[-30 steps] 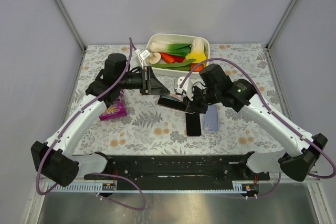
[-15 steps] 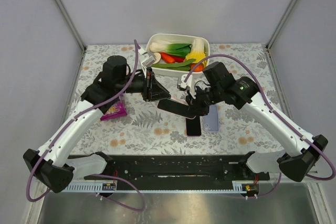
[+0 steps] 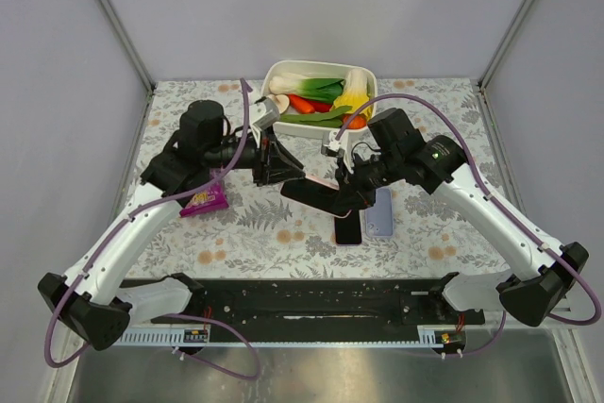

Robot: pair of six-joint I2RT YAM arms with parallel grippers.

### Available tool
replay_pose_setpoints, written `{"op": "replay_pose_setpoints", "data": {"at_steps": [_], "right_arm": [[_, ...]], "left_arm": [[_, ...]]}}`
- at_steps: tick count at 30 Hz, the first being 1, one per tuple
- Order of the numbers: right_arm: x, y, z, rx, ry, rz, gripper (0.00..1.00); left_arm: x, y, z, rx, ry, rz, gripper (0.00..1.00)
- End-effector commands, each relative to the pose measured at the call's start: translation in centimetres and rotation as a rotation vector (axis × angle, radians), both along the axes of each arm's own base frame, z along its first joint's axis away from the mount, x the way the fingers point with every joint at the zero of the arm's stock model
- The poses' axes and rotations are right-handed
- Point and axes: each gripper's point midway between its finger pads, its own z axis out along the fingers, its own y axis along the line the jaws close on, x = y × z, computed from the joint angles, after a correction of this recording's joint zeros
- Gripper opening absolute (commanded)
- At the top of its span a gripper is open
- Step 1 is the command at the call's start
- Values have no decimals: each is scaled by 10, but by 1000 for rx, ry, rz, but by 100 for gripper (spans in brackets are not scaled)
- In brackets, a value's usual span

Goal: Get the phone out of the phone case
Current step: Remove the phone case from the phone.

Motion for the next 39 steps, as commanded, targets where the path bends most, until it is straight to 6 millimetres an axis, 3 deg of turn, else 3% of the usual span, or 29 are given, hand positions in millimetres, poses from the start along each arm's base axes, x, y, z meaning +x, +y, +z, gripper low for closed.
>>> {"op": "replay_pose_setpoints", "data": {"at_steps": [1,7,16,23,28,34,39], "right_arm": [[-2,25,91,325,-240,134,0],[-2,20,100,324,-297,125,0],[-7,20,118,329,-334,153,0],[-8,23,122,324,-350,168,0],[-11,26,124,315,-356,186,0],[-14,31,118,304,-336,212,0],[-7,31,105,271,-329,182,0]], "left_arm": [[4,4,-42,86,261,63,0],[17,-2,-34,-85,582,61,0],[46,3,-67,-11,657,261,0],[56,9,-87,65,685,378,0],[57,3,-99,72,769,369,0],[56,-5,-100,50,809,327,0],[44,-9,-67,-23,709,172,2]]}}
